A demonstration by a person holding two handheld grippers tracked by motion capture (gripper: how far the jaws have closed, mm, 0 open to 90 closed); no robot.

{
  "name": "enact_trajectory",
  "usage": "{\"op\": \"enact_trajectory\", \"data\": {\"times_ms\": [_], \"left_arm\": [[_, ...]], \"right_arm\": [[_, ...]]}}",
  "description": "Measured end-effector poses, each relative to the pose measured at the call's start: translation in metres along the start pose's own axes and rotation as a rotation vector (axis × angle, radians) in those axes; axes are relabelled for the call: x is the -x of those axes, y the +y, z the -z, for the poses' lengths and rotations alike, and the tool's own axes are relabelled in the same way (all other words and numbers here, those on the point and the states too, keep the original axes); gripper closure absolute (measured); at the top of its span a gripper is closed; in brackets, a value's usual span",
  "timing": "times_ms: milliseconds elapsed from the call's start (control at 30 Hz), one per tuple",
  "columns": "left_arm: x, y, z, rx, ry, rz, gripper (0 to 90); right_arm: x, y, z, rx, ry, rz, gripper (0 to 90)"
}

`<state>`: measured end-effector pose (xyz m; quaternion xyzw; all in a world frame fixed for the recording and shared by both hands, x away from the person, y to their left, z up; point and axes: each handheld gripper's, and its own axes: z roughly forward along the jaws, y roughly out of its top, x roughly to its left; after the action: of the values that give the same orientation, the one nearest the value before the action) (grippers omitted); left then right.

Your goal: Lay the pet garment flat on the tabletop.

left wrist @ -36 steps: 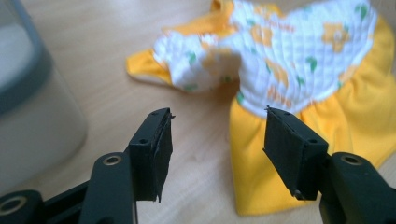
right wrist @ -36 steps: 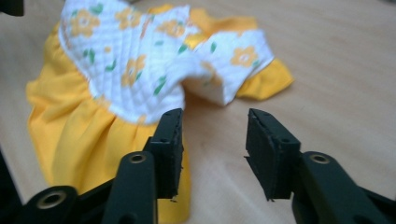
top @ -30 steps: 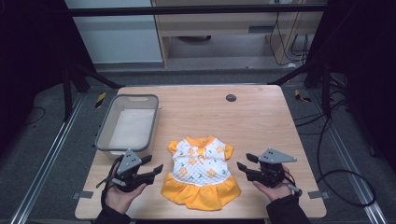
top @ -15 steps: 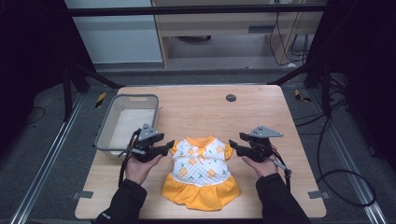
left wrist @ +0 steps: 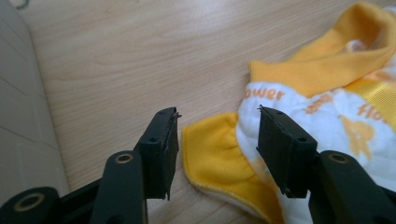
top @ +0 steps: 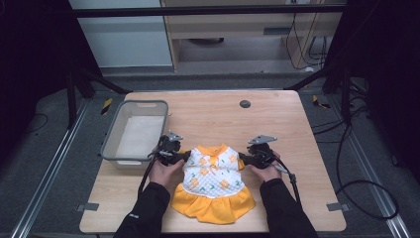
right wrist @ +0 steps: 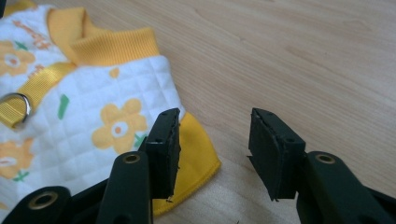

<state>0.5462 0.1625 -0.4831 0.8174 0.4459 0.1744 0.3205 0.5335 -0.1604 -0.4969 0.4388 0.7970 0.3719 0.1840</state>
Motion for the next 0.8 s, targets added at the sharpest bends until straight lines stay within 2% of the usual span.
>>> {"op": "enact_trajectory", "data": {"times_ms": [100, 233, 267, 300, 333, 467, 600, 733, 767, 800], "left_arm": [[-0.001, -0.004, -0.005, 0.005, -0.016, 0.034, 49.3], [-0.002, -0.006, -0.006, -0.005, -0.021, 0.032, 50.7], [-0.001, -0.006, -0.006, -0.006, -0.021, 0.037, 52.4], [0.001, -0.006, -0.006, -0.009, -0.017, 0.038, 55.8], [0.005, -0.006, -0.006, -0.011, -0.013, 0.018, 58.4], [0.009, -0.005, -0.006, -0.012, -0.017, 0.015, 70.3], [0.009, -0.005, -0.006, -0.013, -0.034, 0.023, 78.7], [0.012, -0.005, -0.003, -0.006, -0.009, -0.011, 82.5], [0.013, -0.003, 0.001, 0.01, -0.001, -0.027, 83.1], [0.012, 0.0, 0.008, 0.042, -0.006, -0.022, 83.5]], "right_arm": [[0.0, -0.002, -0.003, -0.017, 0.014, -0.013, 58.3], [-0.001, -0.003, -0.004, -0.028, 0.016, -0.008, 61.9], [-0.002, -0.003, -0.004, -0.031, 0.019, -0.016, 63.3], [-0.003, -0.002, -0.003, -0.036, 0.024, -0.018, 70.3], [-0.004, -0.002, -0.003, -0.039, 0.028, -0.018, 73.3], [-0.009, 0.0, -0.003, -0.054, 0.035, -0.022, 84.3], [-0.012, 0.001, -0.003, -0.054, 0.035, -0.013, 86.8], [-0.011, 0.001, 0.0, -0.046, 0.039, -0.008, 87.1], [-0.011, 0.002, 0.001, -0.037, 0.042, -0.004, 87.1], [-0.012, 0.006, 0.008, -0.005, 0.048, -0.001, 87.2]]}}
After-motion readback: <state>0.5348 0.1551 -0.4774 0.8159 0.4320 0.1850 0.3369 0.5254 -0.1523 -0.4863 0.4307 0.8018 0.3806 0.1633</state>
